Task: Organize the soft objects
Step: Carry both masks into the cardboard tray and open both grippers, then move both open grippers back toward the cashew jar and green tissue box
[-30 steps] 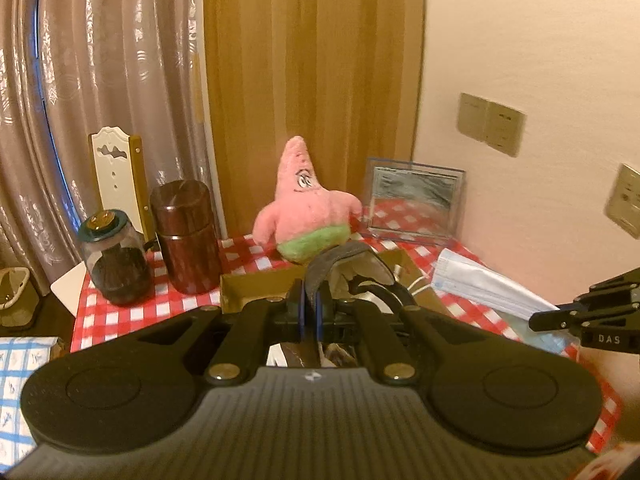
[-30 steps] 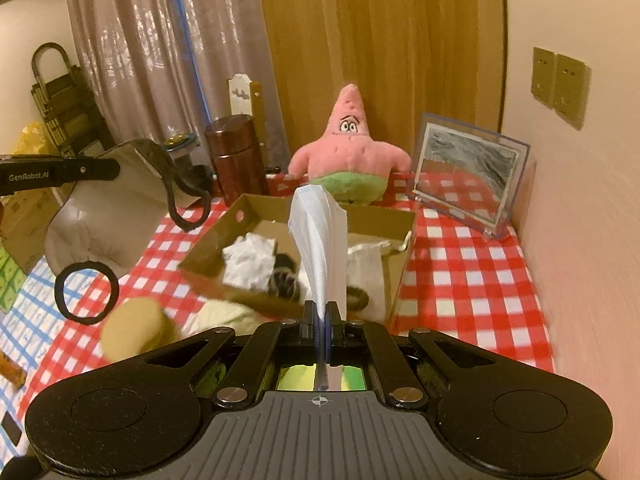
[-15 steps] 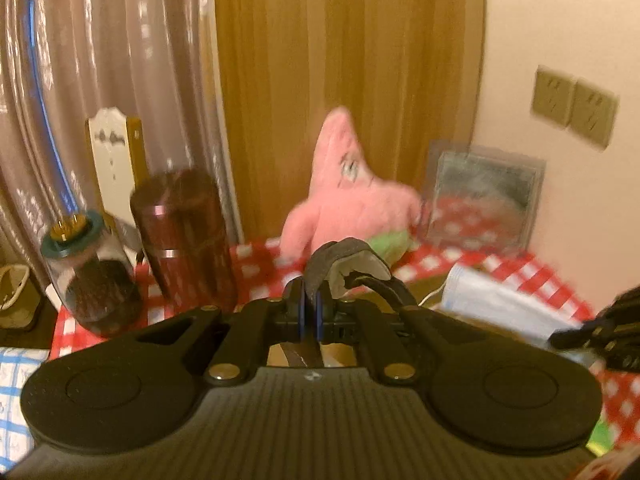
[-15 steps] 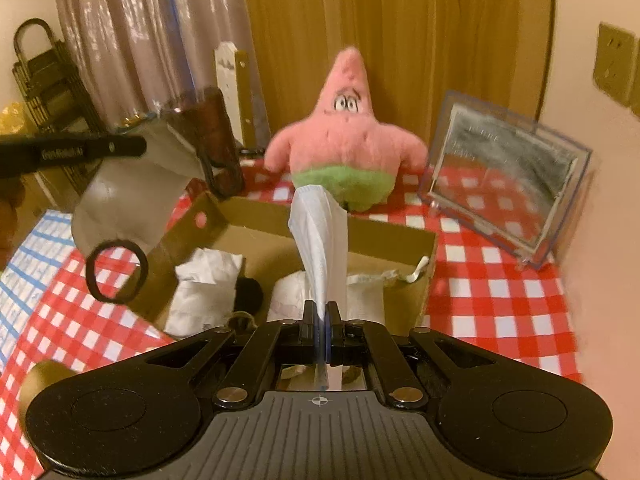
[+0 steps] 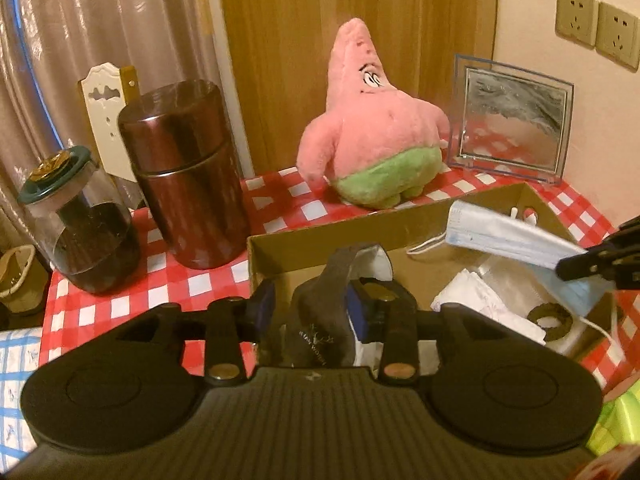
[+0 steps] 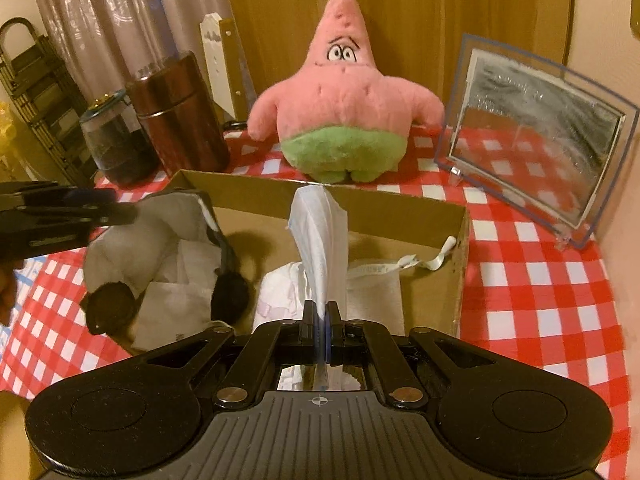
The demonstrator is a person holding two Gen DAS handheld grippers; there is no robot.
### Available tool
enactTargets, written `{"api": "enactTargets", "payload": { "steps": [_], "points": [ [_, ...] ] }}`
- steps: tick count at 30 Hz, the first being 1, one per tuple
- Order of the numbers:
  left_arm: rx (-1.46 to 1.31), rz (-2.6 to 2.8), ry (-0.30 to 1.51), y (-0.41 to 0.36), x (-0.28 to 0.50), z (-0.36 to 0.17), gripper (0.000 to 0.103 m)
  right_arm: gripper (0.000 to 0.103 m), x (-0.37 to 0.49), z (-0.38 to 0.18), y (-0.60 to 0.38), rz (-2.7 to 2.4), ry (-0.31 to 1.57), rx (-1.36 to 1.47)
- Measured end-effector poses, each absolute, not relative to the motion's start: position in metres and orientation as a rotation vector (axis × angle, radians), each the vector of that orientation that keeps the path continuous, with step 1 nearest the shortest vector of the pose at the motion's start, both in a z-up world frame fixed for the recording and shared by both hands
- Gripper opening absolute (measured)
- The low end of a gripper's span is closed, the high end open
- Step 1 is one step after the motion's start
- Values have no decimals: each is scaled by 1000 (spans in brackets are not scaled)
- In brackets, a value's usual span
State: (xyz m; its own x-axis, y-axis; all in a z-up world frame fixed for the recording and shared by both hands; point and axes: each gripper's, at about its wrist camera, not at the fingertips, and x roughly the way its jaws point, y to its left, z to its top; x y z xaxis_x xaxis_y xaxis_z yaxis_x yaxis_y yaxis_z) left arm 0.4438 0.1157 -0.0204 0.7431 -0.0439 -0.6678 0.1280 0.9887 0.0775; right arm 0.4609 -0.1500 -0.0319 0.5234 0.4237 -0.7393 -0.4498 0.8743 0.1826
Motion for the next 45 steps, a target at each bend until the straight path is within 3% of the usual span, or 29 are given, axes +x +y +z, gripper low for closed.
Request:
{"api": "enactTargets", "payload": {
  "steps": [4,6,8,10,23,33,45],
  "points": [
    [62,-98,717,123,432,-10,41,4,469,-40,-148,513,895,-32],
    [53,-105,707,126,424,-5,42,11,471,-42,-149,510,903,-29],
    [46,-104,699,127,417,0,43,51,470,-42,-149,517,903,-31],
    [39,-102,686,129,410,6,45,58,467,-40,-153,513,892,-23],
    [-1,-86,648,127,325,48,48,58,412,7,-181,481,827,43],
    [-66,-40,622,108,222,76,60,59,302,52,-205,490,749,116],
    [-152,33,630,85,106,59,76,59,161,47,-239,433,764,207]
  ]
}}
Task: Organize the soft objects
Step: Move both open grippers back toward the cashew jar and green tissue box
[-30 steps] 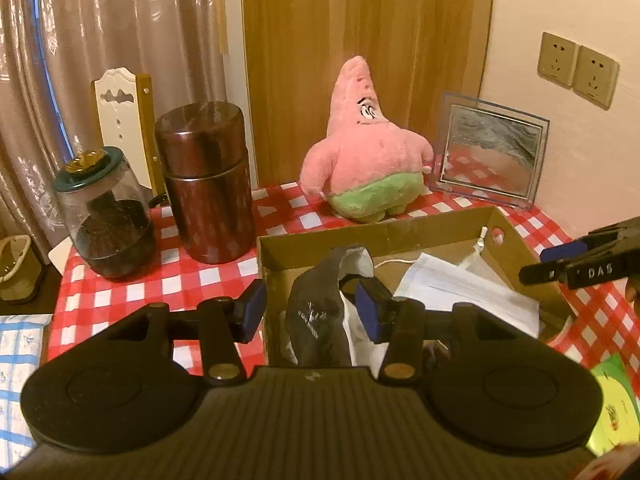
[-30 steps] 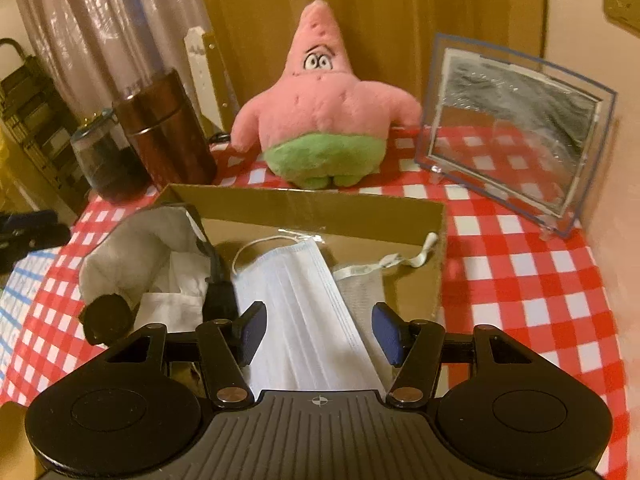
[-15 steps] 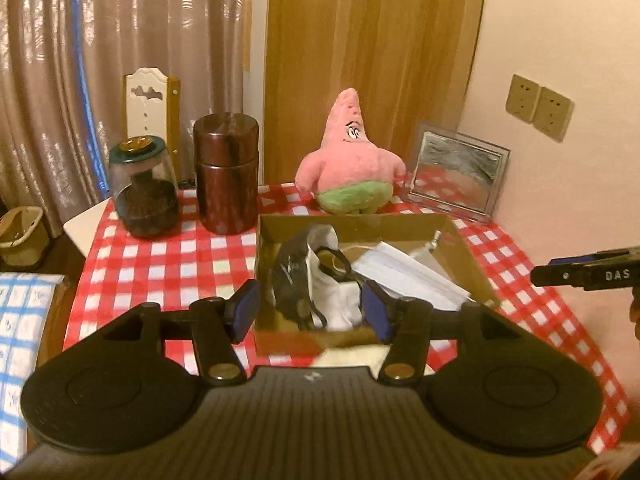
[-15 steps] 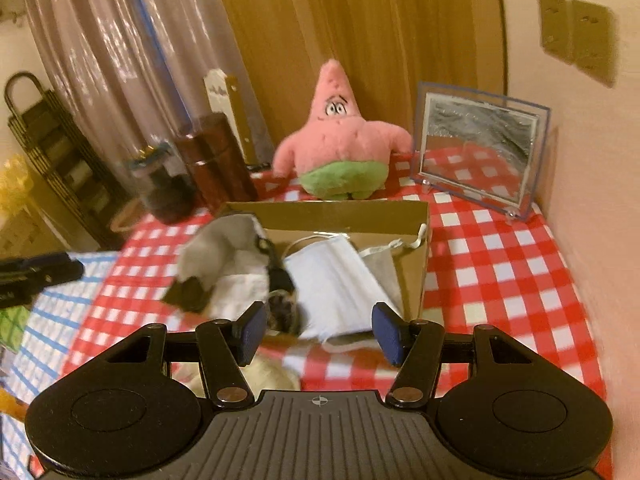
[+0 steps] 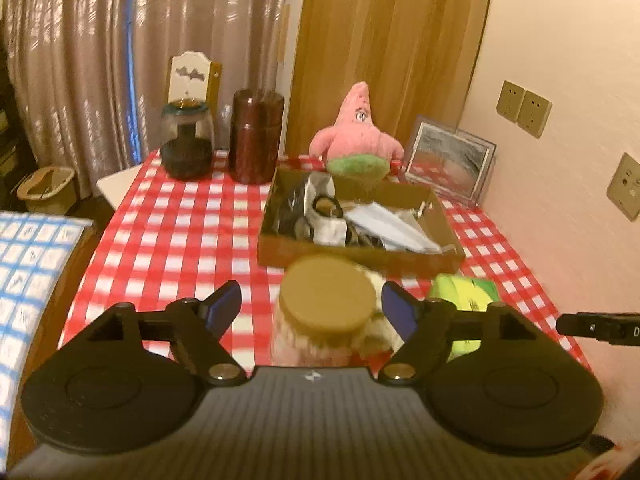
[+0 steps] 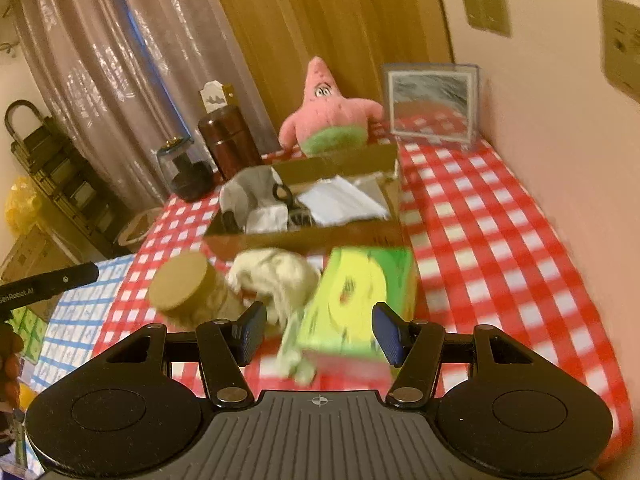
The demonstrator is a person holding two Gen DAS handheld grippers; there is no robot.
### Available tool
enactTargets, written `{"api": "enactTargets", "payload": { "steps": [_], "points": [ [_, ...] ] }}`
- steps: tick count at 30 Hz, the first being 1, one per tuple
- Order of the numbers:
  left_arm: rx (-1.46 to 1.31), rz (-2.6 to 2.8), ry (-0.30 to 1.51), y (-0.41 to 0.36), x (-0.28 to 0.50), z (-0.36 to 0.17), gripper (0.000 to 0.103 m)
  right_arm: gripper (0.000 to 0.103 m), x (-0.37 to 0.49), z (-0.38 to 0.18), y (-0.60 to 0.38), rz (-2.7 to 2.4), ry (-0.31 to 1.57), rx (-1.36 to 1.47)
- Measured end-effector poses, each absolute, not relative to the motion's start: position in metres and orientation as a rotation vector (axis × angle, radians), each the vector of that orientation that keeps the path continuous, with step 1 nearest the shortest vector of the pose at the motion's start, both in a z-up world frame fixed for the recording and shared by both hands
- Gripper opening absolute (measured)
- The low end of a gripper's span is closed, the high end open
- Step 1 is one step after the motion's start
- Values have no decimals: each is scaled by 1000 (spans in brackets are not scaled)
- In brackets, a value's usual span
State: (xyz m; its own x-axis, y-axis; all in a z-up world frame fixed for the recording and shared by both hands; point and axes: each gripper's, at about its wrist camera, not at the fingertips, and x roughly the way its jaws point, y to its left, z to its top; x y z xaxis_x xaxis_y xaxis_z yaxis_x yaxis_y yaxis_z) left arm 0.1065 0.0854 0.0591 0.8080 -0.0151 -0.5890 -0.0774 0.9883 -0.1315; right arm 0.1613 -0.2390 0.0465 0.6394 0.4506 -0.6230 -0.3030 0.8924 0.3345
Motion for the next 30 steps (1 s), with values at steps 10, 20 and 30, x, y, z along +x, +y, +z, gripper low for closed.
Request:
{"api": "enactTargets", "payload": {
  "steps": [10,20,30],
  "points": [
    [-154,51,689,73,55,35,77,59,93,26,-248,413,804,170],
    [-149,43,707,66,42,32,78,59,79,25,-251,415,806,175],
    [-144,31,716,63,44,28,79,59,79,25,-251,412,814,177]
  ]
}}
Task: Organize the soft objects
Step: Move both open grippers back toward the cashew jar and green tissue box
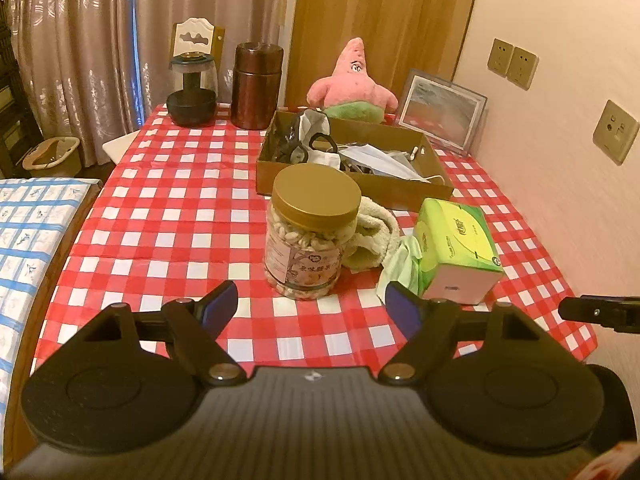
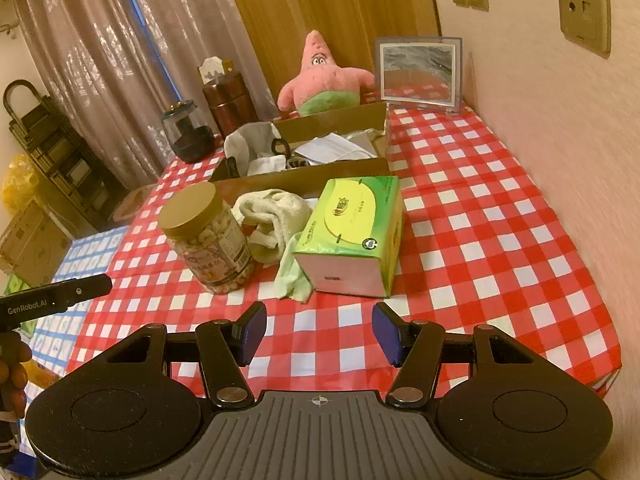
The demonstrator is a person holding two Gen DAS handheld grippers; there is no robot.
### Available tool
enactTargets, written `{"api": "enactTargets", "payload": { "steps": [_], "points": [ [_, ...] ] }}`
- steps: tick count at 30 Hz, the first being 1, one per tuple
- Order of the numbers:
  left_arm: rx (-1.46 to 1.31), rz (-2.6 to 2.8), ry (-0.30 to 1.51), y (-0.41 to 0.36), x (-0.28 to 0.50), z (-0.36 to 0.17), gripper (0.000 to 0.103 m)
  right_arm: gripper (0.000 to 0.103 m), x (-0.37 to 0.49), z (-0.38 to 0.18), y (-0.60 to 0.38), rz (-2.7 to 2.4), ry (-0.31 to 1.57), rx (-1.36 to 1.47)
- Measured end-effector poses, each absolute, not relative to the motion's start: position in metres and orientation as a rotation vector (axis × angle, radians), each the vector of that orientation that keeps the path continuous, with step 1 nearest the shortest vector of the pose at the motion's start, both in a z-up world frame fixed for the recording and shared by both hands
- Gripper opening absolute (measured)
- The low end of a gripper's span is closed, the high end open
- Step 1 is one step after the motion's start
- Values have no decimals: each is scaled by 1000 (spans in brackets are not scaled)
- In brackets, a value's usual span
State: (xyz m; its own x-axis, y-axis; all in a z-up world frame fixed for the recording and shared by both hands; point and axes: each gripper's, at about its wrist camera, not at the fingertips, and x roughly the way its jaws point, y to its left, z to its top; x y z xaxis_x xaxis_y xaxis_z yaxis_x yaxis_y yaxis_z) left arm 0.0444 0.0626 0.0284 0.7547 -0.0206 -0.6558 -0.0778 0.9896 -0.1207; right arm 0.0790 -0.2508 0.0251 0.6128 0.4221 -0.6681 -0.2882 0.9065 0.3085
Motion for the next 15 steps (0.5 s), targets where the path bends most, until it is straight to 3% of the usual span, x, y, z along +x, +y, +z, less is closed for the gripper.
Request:
{"api": "enactTargets", "payload": {
  "steps": [15],
  "points": [
    [-135,12,741,68,59,16,79,59,96,19,-246,417,821,133]
  ]
}}
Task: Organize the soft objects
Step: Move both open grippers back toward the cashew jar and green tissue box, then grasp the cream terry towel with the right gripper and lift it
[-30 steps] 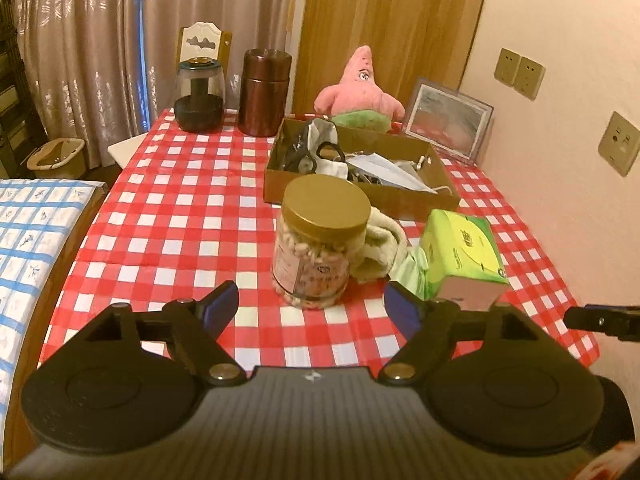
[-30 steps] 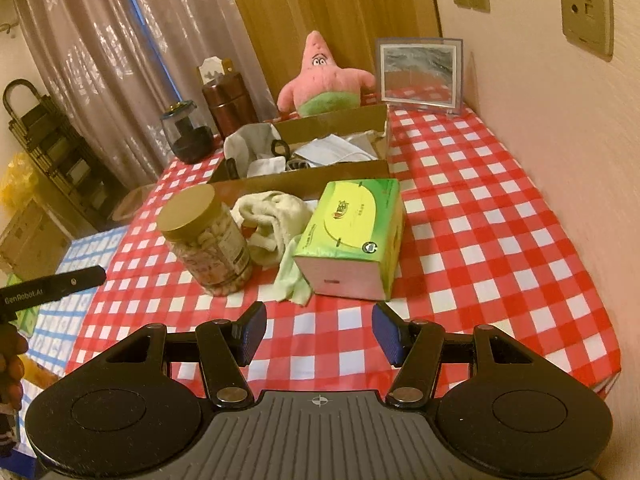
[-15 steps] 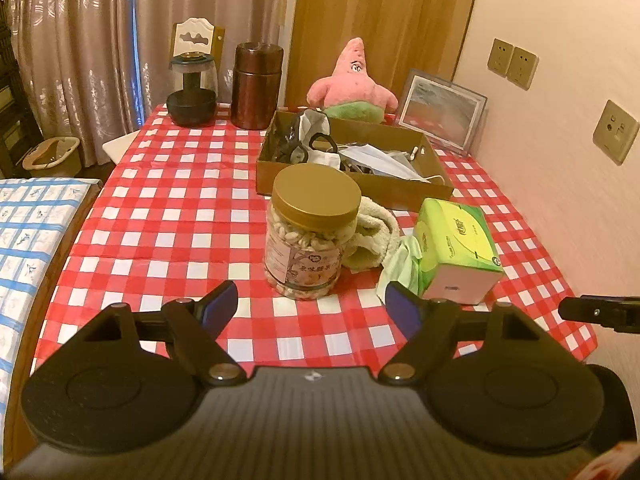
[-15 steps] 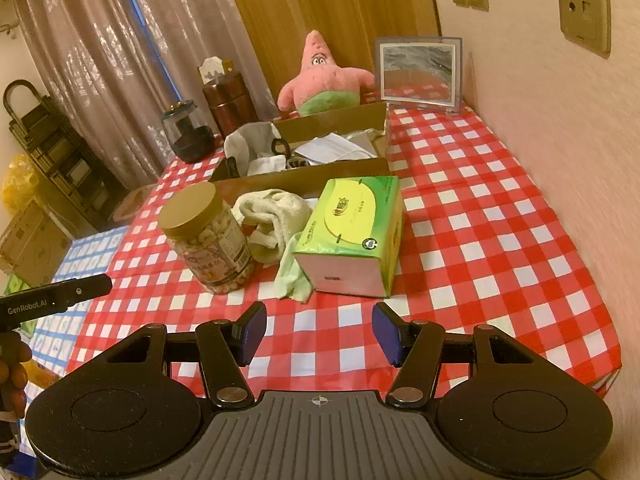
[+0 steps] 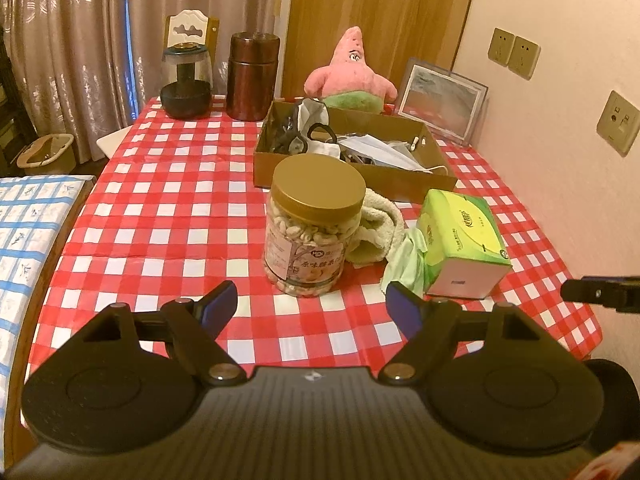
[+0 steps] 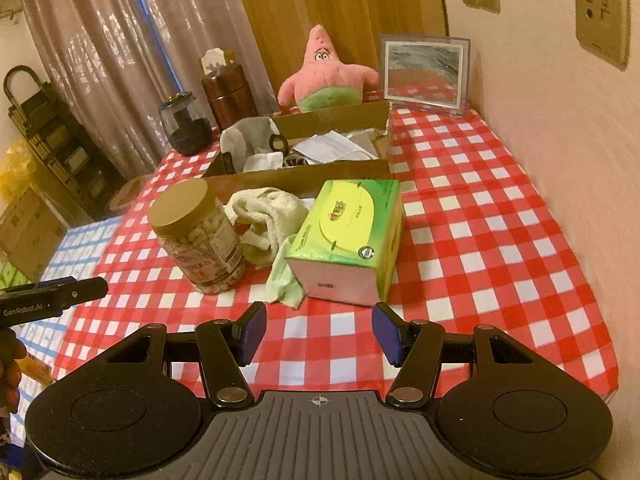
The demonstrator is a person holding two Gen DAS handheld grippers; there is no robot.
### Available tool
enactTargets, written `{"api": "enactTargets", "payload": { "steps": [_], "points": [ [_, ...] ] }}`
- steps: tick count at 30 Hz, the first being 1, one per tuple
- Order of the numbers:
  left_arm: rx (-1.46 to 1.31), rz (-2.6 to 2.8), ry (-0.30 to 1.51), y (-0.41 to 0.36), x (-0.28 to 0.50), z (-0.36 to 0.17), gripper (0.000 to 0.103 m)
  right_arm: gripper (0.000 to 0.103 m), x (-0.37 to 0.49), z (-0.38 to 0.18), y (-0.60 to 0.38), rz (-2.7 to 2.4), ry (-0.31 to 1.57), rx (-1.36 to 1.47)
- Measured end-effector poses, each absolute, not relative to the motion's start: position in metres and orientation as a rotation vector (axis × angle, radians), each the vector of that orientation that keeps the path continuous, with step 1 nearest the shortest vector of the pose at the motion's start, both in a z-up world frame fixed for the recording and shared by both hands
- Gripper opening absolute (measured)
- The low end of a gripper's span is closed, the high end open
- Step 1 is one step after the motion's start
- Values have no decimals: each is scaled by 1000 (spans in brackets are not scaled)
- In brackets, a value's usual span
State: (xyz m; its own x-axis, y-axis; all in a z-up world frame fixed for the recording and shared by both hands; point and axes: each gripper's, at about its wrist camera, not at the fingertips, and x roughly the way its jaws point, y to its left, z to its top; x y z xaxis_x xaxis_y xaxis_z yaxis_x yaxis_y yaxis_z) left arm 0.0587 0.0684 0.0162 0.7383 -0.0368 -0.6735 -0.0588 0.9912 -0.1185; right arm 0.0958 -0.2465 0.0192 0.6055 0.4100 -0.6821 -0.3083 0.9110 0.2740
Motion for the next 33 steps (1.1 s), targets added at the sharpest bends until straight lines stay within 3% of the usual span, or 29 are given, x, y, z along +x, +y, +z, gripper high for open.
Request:
{"api": "enactTargets", "payload": {
  "steps": [13,27,28,29,30,33],
  "points": [
    [-93,-35,772,67,85,-3,79,59,135,12,-233,482,818,19],
    [148,-211,794,97,134,-10,79,59,211,1,-168,778,768,-440],
    [157,-219,799,100,138,-11,79,64,217,-1,-160,806,765,-480],
    [164,-226,803,103,141,-12,79,78,222,-4,-155,829,763,-508],
    [171,-233,807,105,144,-13,79,84,229,-8,-147,859,760,-541],
    [175,-260,821,112,153,-19,79,87,246,-20,-129,926,755,-614]
  ]
}}
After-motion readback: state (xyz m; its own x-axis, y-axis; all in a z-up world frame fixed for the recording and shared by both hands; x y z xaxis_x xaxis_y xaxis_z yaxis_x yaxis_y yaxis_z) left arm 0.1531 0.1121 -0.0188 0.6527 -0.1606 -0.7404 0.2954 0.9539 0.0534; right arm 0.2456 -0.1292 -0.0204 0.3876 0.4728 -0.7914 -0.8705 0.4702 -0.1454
